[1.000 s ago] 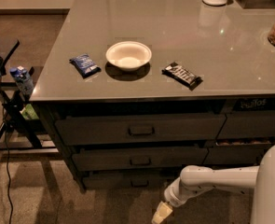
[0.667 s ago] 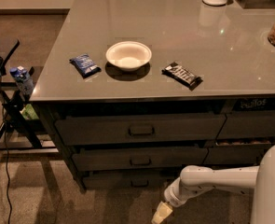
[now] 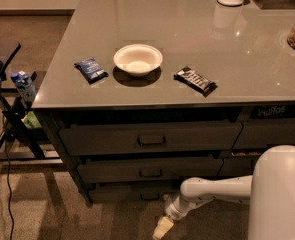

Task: Open bottom drawer

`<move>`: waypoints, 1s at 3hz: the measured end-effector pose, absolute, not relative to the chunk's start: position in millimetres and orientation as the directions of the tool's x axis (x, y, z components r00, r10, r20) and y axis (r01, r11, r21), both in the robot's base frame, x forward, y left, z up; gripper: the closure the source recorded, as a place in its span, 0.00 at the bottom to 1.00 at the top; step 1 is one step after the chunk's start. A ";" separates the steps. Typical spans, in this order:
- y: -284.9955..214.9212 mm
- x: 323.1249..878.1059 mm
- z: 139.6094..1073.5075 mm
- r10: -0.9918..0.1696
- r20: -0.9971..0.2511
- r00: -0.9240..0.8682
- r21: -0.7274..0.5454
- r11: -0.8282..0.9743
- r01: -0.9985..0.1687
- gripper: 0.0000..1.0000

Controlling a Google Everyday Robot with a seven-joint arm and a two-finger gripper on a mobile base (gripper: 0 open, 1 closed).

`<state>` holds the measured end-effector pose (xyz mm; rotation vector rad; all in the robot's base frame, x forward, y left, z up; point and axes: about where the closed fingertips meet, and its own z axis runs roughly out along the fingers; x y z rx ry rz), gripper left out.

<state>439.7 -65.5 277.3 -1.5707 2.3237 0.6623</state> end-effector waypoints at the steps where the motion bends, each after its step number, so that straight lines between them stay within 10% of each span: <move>1: -65.5 439.7 277.2 -0.805 -0.453 -0.382 0.224 0.312 -0.923 0.00; 3: -37.6 463.2 255.4 -0.799 -0.487 -0.352 0.205 0.287 -0.936 0.00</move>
Offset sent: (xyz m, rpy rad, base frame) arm 0.0166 0.0212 -0.0178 0.0464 -0.0407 0.0164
